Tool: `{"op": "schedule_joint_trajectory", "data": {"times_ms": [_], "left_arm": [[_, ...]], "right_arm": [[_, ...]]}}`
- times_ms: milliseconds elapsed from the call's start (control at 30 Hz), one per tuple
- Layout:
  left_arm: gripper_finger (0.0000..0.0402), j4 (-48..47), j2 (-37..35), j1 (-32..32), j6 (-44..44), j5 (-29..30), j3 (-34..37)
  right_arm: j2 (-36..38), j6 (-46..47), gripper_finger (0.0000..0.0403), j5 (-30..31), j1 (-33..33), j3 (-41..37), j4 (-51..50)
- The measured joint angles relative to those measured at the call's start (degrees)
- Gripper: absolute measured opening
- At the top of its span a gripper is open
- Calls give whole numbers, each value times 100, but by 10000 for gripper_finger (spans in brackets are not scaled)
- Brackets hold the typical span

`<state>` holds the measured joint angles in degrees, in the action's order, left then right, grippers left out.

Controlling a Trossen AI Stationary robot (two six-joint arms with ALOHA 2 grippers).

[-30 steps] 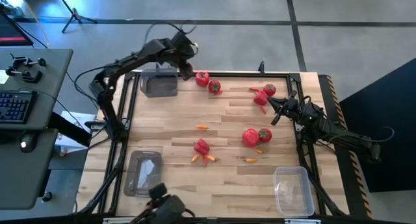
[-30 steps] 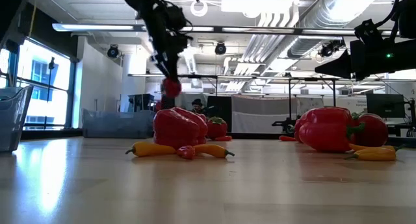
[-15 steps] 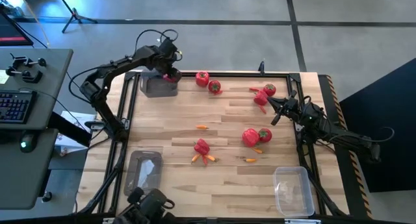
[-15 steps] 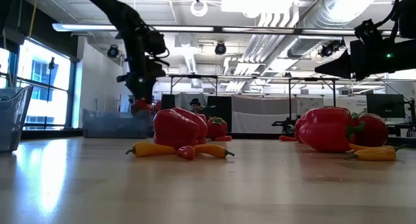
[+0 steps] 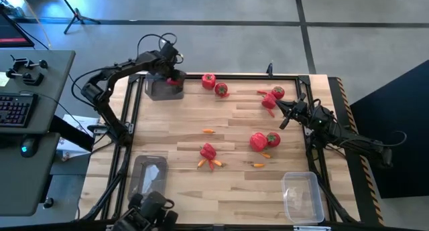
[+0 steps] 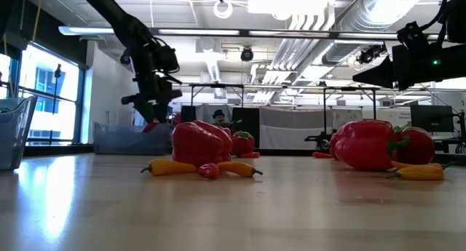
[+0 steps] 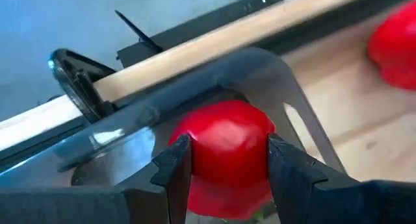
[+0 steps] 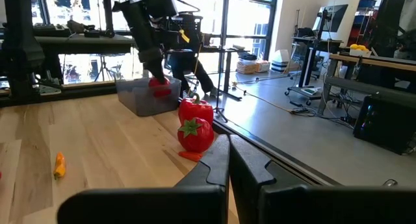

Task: Sort produce into baskets
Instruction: Put the red tomato into the top black bin

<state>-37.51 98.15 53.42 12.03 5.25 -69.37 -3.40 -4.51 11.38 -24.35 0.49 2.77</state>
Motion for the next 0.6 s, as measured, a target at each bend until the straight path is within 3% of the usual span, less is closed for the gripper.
{"op": "schedule_joint_trajectory", "data": {"times_ms": [200, 600], "left_arm": [[153, 266, 0, 27, 95, -17, 33], [229, 292, 0, -132, -151, -52, 33]], "right_arm": [[0, 0, 0, 0, 0, 0, 0], [0, -1, 0, 0, 0, 2, 1]]}}
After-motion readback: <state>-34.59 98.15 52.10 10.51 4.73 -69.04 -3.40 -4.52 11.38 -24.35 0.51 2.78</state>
